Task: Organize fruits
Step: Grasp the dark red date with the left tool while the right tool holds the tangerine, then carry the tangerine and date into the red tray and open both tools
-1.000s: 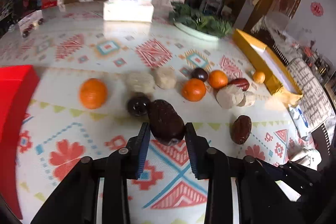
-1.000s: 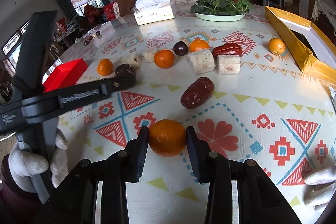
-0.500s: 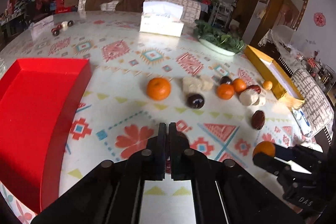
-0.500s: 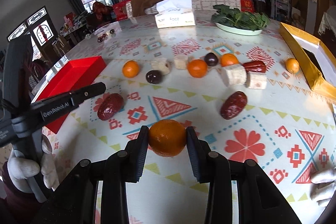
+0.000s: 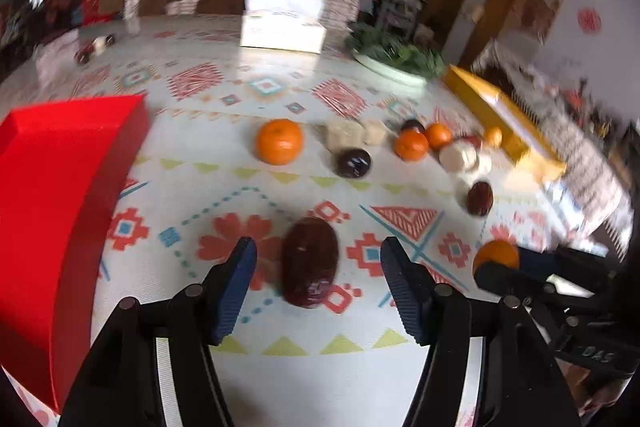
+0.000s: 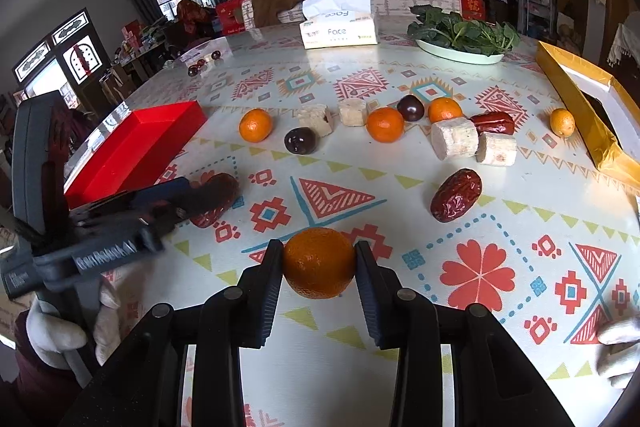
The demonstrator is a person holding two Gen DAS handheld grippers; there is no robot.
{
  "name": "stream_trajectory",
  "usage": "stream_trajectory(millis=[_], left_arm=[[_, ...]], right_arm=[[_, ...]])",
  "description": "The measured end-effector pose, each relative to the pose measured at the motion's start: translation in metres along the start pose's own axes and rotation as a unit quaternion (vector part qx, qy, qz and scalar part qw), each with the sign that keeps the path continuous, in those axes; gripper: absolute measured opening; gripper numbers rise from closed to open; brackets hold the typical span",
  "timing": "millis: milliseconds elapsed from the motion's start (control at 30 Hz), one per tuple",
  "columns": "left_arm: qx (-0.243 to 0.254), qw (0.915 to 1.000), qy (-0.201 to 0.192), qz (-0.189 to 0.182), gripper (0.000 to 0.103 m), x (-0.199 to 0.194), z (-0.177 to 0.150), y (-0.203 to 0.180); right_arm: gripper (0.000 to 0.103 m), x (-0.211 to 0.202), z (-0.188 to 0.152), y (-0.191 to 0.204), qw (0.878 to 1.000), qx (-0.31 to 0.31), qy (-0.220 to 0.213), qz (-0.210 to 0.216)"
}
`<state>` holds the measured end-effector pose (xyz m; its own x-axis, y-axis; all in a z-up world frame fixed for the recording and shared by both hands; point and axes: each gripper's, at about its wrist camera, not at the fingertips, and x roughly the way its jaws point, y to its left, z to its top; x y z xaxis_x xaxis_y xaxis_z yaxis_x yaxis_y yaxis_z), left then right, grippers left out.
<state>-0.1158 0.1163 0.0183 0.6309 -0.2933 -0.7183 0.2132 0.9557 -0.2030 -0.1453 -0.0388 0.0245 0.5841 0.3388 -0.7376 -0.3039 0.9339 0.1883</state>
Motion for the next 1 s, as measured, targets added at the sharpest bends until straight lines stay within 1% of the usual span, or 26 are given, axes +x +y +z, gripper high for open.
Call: stream_trajectory(millis=[67,100,233,300,333,433,533,567,667,800,900,1000], left_arm=[[0.022,0.9994,0.009,0.026,0.036,0.005,0.0,-0.01],[0.024,0.999,0.016,0.033,0.032,0.007,0.0,-0.012],[-0.006,0.9994,0.014,0.03,0.032,0.003,0.0,0.001],[-0.033,0.9993,0.006,0.013,0.032,-0.005,0.0,0.016],[-0.044,0.999,0.0,0.01,0.032,-0.011,0.0,0.023],[-0.074,0.9966,-0.032,0.018,0.032,-0.037,0.004,0.05],[-0.094,0.9924,-0.063,0.048,0.032,-0.065,0.008,0.08],[-0.102,0.9898,-0.074,0.065,0.032,-0.075,0.008,0.093],[-0.13,0.9813,-0.088,0.11,0.032,-0.094,0.004,0.131],[-0.174,0.9679,-0.089,0.157,0.032,-0.105,-0.007,0.18],[-0.196,0.9608,-0.083,0.177,0.032,-0.108,-0.012,0.206],[-0.212,0.9562,-0.077,0.186,0.032,-0.108,-0.019,0.224]], right_arm=[[0.039,-0.001,0.001,0.002,1.0,-0.001,-0.001,0.001],[0.04,-0.001,0.003,0.003,1.0,-0.002,-0.001,0.002],[0.04,-0.002,0.009,0.012,1.0,-0.011,-0.002,0.008],[0.04,-0.003,0.013,0.02,1.0,-0.021,-0.004,0.011],[0.04,-0.003,0.015,0.024,1.0,-0.026,-0.004,0.013],[0.039,0.002,0.026,0.041,0.999,-0.041,-0.002,0.028],[0.039,0.01,0.041,0.063,0.997,-0.053,0.001,0.052],[0.039,0.014,0.047,0.074,0.996,-0.058,0.001,0.063],[0.039,0.028,0.061,0.109,0.992,-0.081,0.006,0.096],[0.04,0.058,0.071,0.161,0.984,-0.114,0.026,0.133],[0.039,0.082,0.072,0.196,0.977,-0.132,0.044,0.159],[0.04,0.104,0.07,0.226,0.971,-0.153,0.061,0.172]])
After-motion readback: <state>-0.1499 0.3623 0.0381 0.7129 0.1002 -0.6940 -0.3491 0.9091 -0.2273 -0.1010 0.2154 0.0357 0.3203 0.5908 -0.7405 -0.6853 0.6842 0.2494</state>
